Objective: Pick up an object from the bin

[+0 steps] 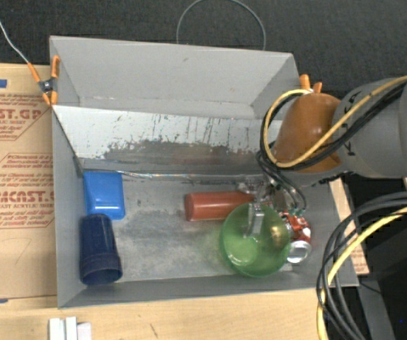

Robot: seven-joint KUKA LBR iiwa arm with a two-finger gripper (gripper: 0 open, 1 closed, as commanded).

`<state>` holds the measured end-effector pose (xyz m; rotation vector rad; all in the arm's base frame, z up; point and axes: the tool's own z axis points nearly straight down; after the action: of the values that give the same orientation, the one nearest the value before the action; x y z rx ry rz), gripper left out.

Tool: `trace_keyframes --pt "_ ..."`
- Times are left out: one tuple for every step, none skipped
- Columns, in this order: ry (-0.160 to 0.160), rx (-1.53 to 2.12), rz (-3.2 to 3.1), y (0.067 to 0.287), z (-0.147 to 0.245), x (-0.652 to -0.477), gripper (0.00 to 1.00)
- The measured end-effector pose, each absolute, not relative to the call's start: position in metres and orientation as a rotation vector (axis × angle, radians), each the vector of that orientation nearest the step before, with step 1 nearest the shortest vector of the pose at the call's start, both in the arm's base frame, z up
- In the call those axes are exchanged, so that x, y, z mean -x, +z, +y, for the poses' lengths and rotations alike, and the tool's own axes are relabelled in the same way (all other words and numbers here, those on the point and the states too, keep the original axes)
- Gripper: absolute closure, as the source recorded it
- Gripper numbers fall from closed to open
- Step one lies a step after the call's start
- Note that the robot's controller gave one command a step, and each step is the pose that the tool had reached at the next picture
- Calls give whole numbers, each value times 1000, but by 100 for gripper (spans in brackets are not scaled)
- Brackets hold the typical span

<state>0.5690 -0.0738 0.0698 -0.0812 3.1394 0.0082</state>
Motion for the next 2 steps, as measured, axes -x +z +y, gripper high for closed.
trace_keyframes --pt "10 40 3136 98 -83 -579 100" --pt "11 4 3140 106 -81 -563 100"
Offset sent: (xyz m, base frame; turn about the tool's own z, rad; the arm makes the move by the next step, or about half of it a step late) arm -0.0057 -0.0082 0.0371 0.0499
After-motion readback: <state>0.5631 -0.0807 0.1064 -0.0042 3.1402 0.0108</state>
